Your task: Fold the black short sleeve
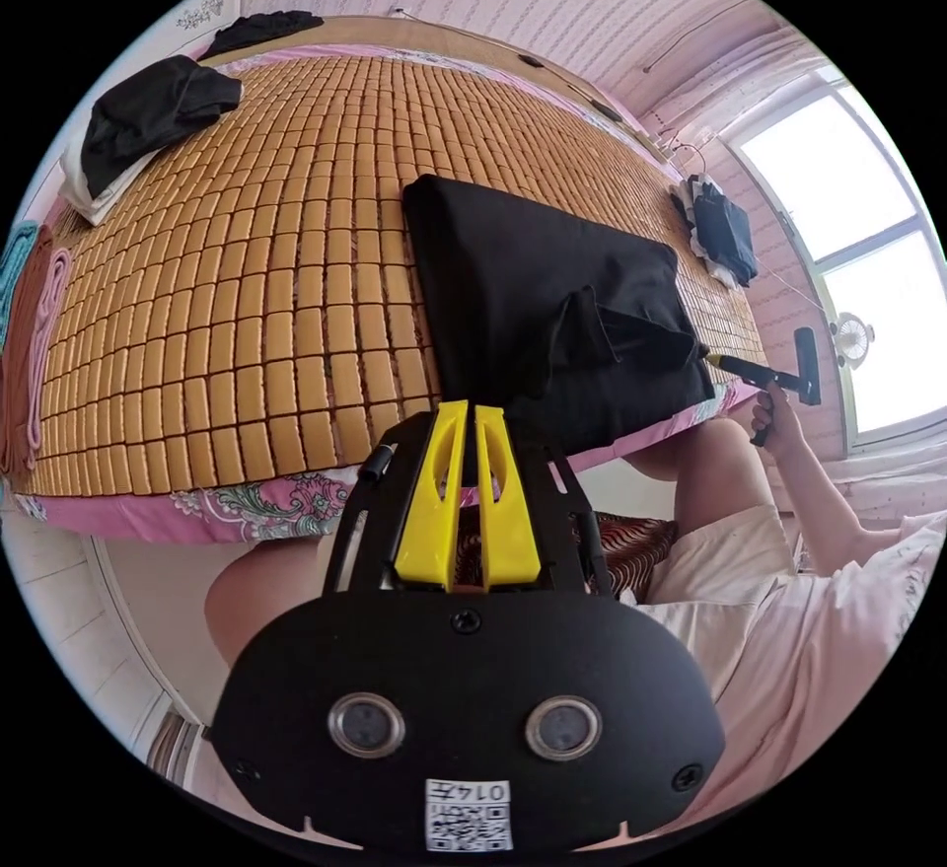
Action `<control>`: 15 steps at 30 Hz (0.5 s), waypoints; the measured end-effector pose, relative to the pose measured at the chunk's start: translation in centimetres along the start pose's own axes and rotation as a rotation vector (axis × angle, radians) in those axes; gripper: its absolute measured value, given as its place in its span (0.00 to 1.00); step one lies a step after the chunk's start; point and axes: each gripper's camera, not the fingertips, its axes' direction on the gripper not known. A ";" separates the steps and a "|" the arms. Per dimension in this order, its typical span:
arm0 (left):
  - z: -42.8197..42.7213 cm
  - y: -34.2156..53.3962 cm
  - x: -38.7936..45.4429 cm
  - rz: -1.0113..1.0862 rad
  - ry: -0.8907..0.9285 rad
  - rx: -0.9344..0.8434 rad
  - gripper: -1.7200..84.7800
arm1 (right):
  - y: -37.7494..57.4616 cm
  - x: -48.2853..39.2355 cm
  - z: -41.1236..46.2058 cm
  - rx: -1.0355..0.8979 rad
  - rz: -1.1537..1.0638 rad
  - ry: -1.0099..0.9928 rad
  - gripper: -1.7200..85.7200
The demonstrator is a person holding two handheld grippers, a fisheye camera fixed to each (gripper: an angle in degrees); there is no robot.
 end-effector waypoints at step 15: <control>5.6 -6.0 9.7 0.242 0.029 0.037 0.10 | -2.7 -19.3 0.8 -0.112 -0.479 0.011 0.12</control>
